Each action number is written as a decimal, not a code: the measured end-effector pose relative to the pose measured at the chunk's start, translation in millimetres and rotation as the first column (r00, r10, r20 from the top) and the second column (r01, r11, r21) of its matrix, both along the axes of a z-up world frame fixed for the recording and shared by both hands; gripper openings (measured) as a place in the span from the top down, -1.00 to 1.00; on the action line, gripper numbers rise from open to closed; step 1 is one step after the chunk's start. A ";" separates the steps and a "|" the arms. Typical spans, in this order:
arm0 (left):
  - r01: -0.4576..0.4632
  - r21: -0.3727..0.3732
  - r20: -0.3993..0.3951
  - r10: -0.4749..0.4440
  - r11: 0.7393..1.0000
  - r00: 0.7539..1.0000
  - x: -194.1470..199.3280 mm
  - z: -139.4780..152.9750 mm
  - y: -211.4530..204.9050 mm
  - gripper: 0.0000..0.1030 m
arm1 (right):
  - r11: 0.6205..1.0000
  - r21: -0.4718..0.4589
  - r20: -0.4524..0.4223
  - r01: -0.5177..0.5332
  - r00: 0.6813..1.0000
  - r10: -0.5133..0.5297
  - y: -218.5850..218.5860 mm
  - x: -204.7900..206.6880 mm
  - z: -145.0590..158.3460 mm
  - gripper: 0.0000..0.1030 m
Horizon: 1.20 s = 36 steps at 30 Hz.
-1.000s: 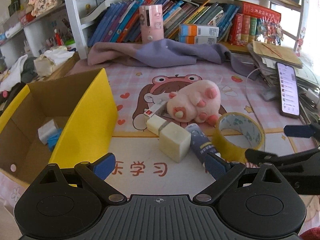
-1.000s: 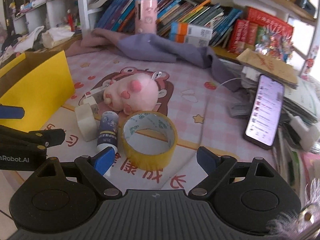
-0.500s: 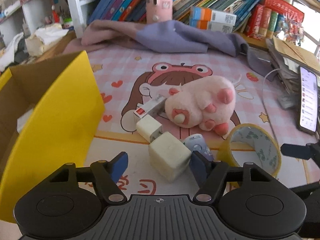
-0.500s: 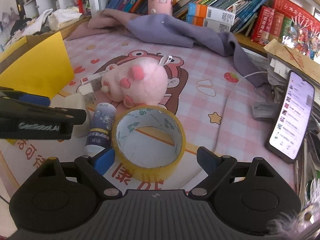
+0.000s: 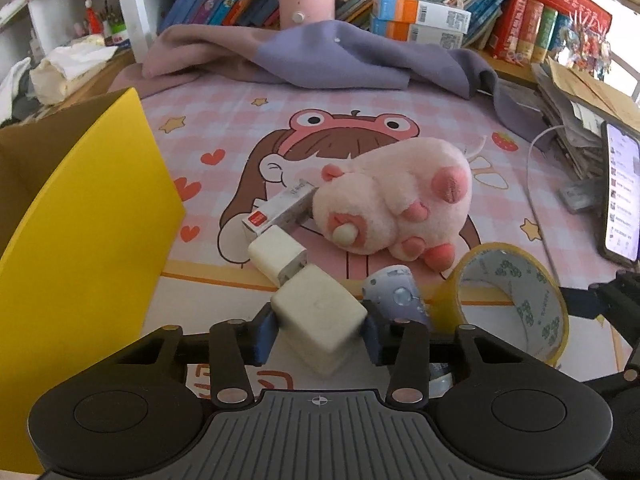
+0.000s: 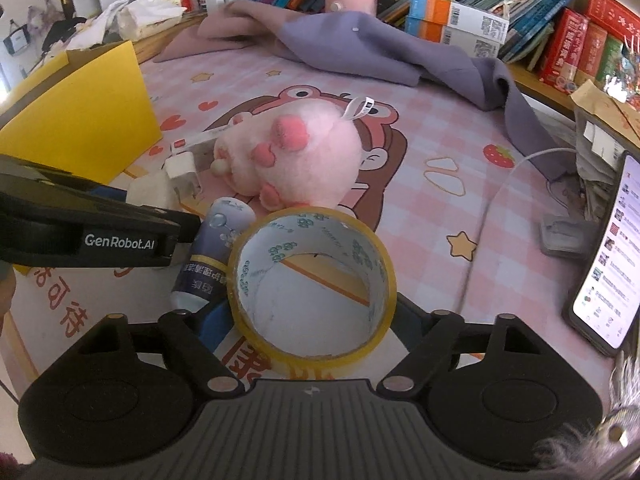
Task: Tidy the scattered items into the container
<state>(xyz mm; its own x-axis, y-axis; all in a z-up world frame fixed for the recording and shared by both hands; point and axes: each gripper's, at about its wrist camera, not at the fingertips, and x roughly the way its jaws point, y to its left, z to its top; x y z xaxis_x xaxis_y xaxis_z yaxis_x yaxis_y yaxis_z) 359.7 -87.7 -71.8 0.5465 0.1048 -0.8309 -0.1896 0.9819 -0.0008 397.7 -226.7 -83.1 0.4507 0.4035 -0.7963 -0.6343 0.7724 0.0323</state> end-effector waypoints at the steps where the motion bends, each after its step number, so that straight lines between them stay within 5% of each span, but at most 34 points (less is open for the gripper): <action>1: -0.001 0.000 -0.001 0.001 1.000 1.000 -1.1 0.9 -0.1 0.25 | 1.000 0.001 0.002 -0.003 1.000 0.003 -0.4 -0.3 0.0 -0.55; 24: 0.055 0.002 0.171 -0.055 0.998 0.984 -59.6 51.9 -7.0 0.33 | 0.995 0.086 0.127 0.051 0.990 -0.062 -18.9 -34.9 40.4 -0.54; 36: 0.162 -0.026 0.238 -0.151 0.986 0.959 -100.7 64.2 3.4 0.33 | 0.990 0.070 0.198 0.123 0.971 -0.135 -13.5 -86.4 60.9 -0.54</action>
<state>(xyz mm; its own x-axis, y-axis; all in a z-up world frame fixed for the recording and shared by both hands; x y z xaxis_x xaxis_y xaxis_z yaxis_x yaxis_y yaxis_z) 258.9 -84.4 -7.5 0.7333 -0.0319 -0.6792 -0.0226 0.9972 -0.0713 311.2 -240.3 -22.1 0.6506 0.3731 -0.6615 -0.5274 0.8487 -0.0400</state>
